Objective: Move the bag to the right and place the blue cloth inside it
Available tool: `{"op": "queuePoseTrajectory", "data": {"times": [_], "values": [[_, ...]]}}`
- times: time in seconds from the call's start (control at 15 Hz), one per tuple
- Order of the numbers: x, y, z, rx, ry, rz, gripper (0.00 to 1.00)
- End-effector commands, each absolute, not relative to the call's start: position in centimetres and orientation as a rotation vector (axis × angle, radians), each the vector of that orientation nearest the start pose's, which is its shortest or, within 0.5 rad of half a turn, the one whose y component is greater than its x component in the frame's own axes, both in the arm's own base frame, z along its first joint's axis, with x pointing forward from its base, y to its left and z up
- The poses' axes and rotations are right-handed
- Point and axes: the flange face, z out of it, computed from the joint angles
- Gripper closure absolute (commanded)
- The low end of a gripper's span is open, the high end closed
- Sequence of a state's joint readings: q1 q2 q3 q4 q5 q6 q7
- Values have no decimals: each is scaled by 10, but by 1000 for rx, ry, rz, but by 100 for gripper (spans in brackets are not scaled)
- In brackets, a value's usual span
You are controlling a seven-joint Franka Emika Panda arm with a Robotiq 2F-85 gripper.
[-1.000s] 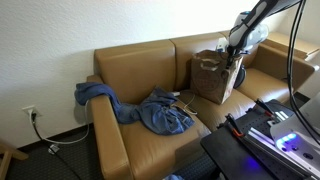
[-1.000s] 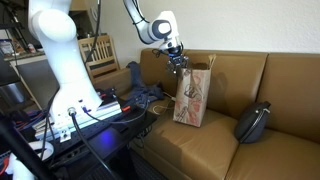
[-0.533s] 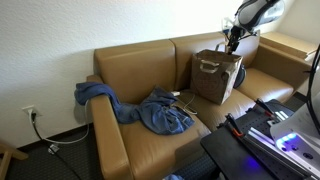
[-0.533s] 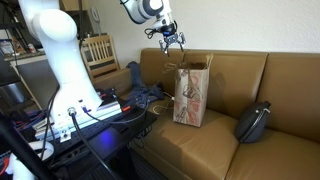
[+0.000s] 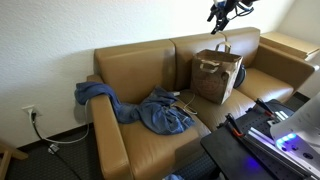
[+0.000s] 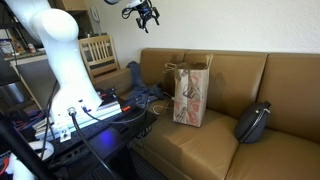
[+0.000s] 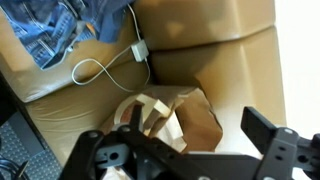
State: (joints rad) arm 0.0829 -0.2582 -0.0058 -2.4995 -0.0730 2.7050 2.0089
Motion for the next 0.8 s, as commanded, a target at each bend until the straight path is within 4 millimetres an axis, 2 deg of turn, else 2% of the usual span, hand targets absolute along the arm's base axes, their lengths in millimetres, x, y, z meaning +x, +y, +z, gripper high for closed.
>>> {"op": "queuePoseTrajectory", "data": {"times": [0.0,0.13,0.27,0.4,0.73], "values": [[475,56,430,-1655,2167,-348,0],[475,68,429,-1678,2145,-331,0],[475,63,429,-1678,2146,-333,0],[492,78,396,-1841,2147,-247,0],[525,145,297,-2163,2001,-69,0]]}}
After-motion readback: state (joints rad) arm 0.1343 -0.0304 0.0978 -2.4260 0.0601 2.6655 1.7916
